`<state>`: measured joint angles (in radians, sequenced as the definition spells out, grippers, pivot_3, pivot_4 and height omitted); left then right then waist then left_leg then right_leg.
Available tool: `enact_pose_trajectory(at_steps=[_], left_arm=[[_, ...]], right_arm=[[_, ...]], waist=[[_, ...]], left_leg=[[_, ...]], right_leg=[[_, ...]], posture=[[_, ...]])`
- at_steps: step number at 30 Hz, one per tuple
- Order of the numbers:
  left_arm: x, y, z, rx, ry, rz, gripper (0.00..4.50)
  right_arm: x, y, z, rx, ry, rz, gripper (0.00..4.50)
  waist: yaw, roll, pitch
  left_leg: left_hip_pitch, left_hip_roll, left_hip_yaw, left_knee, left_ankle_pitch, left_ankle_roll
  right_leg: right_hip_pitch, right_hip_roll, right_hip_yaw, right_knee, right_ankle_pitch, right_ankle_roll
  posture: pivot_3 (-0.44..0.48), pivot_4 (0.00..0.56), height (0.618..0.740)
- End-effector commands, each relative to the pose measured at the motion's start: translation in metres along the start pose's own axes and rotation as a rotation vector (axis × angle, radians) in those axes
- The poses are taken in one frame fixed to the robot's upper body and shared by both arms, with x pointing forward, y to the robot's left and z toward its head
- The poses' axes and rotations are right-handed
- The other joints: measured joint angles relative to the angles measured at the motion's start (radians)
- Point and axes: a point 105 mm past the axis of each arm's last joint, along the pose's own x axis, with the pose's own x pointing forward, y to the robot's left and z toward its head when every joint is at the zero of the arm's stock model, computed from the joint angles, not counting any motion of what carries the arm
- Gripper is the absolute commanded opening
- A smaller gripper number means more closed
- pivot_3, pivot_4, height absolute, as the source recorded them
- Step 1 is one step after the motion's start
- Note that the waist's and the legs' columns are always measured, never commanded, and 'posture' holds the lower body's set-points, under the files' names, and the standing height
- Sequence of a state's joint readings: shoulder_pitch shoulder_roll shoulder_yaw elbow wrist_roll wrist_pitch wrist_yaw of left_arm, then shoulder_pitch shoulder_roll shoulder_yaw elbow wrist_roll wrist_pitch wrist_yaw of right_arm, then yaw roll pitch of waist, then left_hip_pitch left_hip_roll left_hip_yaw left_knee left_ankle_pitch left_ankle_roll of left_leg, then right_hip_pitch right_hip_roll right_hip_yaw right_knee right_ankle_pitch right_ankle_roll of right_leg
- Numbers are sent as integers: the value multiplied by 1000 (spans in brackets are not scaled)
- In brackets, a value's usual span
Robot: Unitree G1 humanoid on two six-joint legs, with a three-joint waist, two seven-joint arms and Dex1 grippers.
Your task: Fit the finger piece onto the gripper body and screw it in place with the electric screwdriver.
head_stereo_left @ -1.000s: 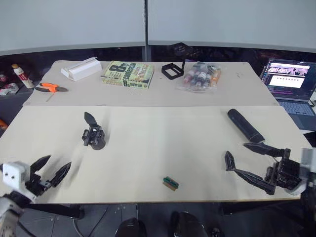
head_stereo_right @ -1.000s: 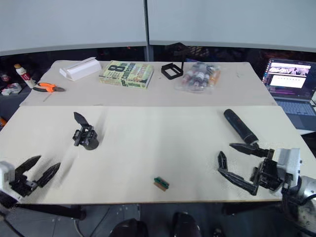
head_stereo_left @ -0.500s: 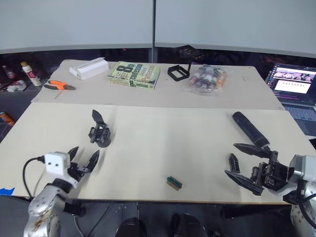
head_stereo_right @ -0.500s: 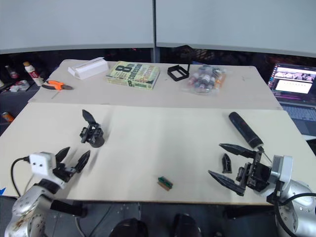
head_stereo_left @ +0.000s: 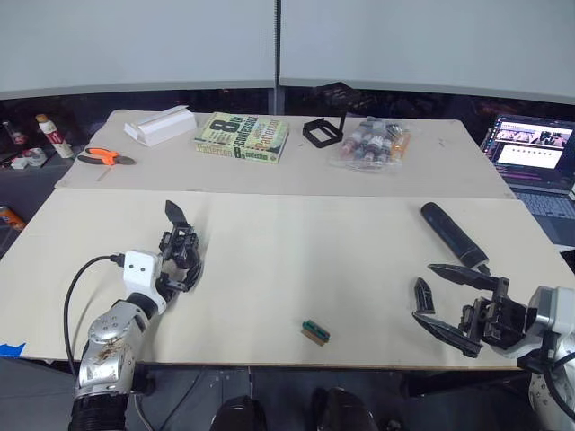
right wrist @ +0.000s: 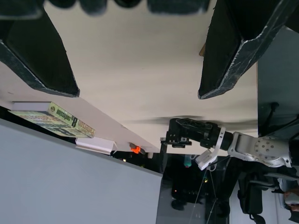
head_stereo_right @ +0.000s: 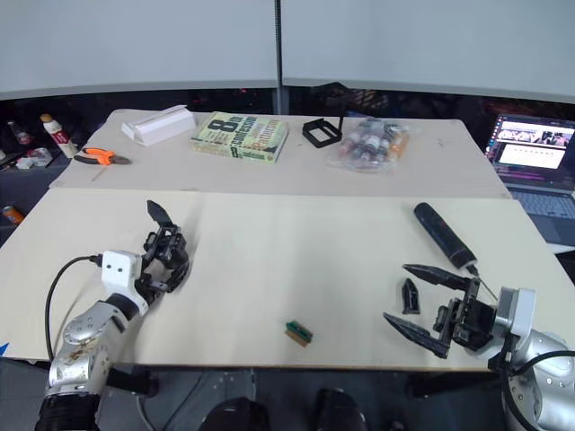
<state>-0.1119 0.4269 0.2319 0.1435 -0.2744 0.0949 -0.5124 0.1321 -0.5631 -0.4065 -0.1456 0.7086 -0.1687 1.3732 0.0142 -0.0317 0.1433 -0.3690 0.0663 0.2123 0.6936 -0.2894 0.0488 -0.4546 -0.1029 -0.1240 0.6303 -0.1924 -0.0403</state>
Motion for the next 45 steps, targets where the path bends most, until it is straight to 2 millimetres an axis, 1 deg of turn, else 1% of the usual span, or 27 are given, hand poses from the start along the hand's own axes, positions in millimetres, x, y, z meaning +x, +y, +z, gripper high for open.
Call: enact_pose_trajectory(at_steps=[1, 2, 3, 6, 8, 10, 11, 13, 16, 20, 23, 25, 31, 36, 39, 40, 41, 43, 44, 45], left_arm=[[5, -6, 9, 29, -49, -52, 3043], [7, -9, 12, 38, -67, -66, 2579], [8, -10, 15, 52, -84, -72, 2272], [14, -22, 27, 77, -146, -120, 2277], [19, -37, 40, 82, -189, -175, 2277], [24, -59, 52, 85, -223, -252, 2277], [26, -80, 55, 87, -228, -331, 2277], [29, -118, 53, 63, -215, -470, 2277], [32, -150, 46, 52, -197, -569, 2277], [42, -182, 46, 65, -214, -645, 2277], [50, -199, 47, 78, -220, -681, 2277], [53, -206, 46, 83, -214, -699, 2277], [53, -214, 36, 106, -164, -728, 2277], [48, -213, 29, 136, -139, -735, 2277], [46, -208, 26, 123, -124, -720, 2277], [45, -207, 25, 111, -117, -717, 2777], [45, -206, 24, 100, -108, -718, 3404], [41, -205, 25, 103, -109, -726, 4198], [39, -203, 25, 102, -108, -730, 4461], [37, -201, 26, 105, -103, -742, 4461]], right_arm=[[-6, -2, 5, -47, -3, -22, 4500], [-8, -3, 4, -46, 1, -27, 4500], [-9, -3, 4, -46, 5, -31, 4500], [-14, -2, 3, -46, 19, -38, 4500], [-19, -2, 4, -49, 34, -45, 4500], [-25, -2, 5, -55, 49, -54, 4500], [-28, -3, 7, -58, 58, -59, 4500], [-33, -1, 9, -61, 75, -67, 4500], [-35, 5, 12, -66, 87, -71, 4500], [-38, 9, 16, -71, 100, -82, 4500], [-38, 11, 19, -75, 107, -89, 4500], [-38, 13, 22, -78, 110, -95, 4500], [-35, 18, 25, -79, 111, -116, 4500], [-32, 19, 27, -77, 107, -122, 4500], [-32, 18, 27, -75, 107, -123, 4500], [-31, 18, 27, -75, 107, -122, 4500], [-31, 17, 27, -76, 107, -121, 4500], [-32, 15, 29, -78, 108, -122, 4500], [-32, 14, 30, -78, 110, -123, 4500], [-32, 14, 31, -77, 111, -126, 4500]], waist=[[-1, 0, 0], [-1, 0, 0], [0, 0, 0], [4, 0, 0], [10, 0, 0], [10, 0, 0], [10, 0, 0], [16, 0, 0], [17, 0, 0], [0, 1, 0], [-3, 2, 0], [-3, 2, 0], [-1, 2, -1], [-1, 2, -1], [-2, 3, -1], [-2, 3, -1], [-2, 3, -1], [-1, 3, -1], [-2, 3, -1], [-2, 3, -1]], left_leg=[[0, 0, 0, 0, 0, 0], [0, 0, 0, 0, 0, 0], [0, 0, 0, 0, 0, 0], [0, -1, 0, 0, 0, 0], [-1, -1, 0, 0, 0, 1], [-2, -2, 0, 1, -1, 1], [-2, -2, 0, 1, -1, 2], [-2, -2, -1, 2, -1, 2], [-2, -3, 0, 2, -1, 3], [-1, -2, -1, 2, -1, 2], [-2, -1, -3, 2, 0, 1], [-2, -2, -4, 2, 0, 2], [-4, -2, -6, 2, -1, 2], [-4, -3, -7, 2, -3, 6], [-4, -2, -8, 2, -3, 6], [-4, -2, -8, 2, -3, 6], [-4, -2, -8, 2, -3, 6], [-4, -3, -8, 2, -3, 6], [-4, -3, -8, 2, -3, 7], [-4, -3, -8, 2, -3, 7]], right_leg=[[0, 0, 0, 0, 0, 0], [0, 0, 0, 0, 0, 0], [0, 0, 0, 0, 0, 0], [0, -1, 0, 0, 0, 0], [0, -2, 0, 0, 0, 0], [0, -2, -1, 0, 0, 0], [0, -2, -1, 0, 0, 0], [0, -2, -1, 0, 0, 0], [0, -2, 0, -1, 1, 1], [0, -1, 1, 0, 0, 2], [0, 0, 1, 0, -3, 7], [0, 0, 1, 0, -3, 7], [0, -1, 0, -1, -2, 5], [1, -2, 0, -1, -3, 7], [1, -2, 0, -1, -3, 7], [1, -2, 0, -1, -3, 7], [1, -2, 0, -1, -3, 7], [2, -2, 0, -1, -3, 7], [2, -2, 0, -1, -3, 7], [2, -2, 0, -1, -3, 7]], posture=[[0, 150, 740], [0, 150, 740], [0, 150, 740], [0, 150, 740], [0, 150, 740], [0, 150, 740], [0, 150, 740], [0, 150, 740], [0, 150, 740], [0, 150, 740], [0, 150, 740], [0, 150, 740], [0, 150, 740], [0, 150, 740], [0, 150, 740], [0, 150, 740], [0, 150, 740], [0, 150, 740], [0, 150, 740], [0, 150, 740]])
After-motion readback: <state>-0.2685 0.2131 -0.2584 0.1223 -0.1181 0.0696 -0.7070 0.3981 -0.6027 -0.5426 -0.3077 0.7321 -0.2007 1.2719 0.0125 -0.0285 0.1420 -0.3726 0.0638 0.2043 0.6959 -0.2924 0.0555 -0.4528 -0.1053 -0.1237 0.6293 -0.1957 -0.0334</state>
